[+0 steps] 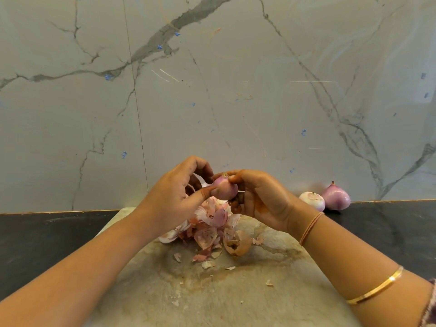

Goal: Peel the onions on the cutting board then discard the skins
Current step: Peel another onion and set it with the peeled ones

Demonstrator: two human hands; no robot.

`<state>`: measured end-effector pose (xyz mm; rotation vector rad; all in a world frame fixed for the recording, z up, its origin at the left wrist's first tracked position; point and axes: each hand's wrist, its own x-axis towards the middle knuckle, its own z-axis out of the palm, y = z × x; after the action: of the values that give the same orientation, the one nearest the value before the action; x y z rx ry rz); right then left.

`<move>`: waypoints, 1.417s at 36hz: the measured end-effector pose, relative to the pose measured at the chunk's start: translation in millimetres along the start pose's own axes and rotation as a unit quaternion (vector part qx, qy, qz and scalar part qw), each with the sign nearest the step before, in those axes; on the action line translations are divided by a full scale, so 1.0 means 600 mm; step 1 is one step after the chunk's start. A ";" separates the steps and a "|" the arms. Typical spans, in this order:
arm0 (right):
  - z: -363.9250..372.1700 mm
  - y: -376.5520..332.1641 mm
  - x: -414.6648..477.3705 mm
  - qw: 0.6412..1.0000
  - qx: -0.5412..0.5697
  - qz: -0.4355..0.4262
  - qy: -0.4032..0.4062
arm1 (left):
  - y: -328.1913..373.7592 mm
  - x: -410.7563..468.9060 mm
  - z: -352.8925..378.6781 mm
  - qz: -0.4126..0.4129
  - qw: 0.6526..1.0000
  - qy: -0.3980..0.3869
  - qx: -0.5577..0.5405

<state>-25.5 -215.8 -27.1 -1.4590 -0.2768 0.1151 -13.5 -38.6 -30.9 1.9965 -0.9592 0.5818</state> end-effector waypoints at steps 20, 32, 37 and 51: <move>-0.003 -0.011 0.002 0.987 0.148 0.019 0.067 | -0.010 -0.001 0.000 -0.021 0.982 -0.148 0.112; -0.005 -0.008 0.003 0.991 0.122 0.005 0.062 | -0.019 0.002 -0.004 -0.005 0.990 -0.039 0.138; 0.002 -0.005 0.001 0.996 0.078 -0.020 0.033 | -0.021 0.005 -0.006 0.052 0.989 0.051 0.126; 0.006 -0.005 -0.003 0.999 0.015 -0.047 0.004 | -0.034 0.008 -0.016 0.157 0.962 0.004 0.224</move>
<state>-28.3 -213.3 -23.8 -1.4133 -0.3363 0.0371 5.5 -25.4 -32.1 2.2401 -1.2355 1.0606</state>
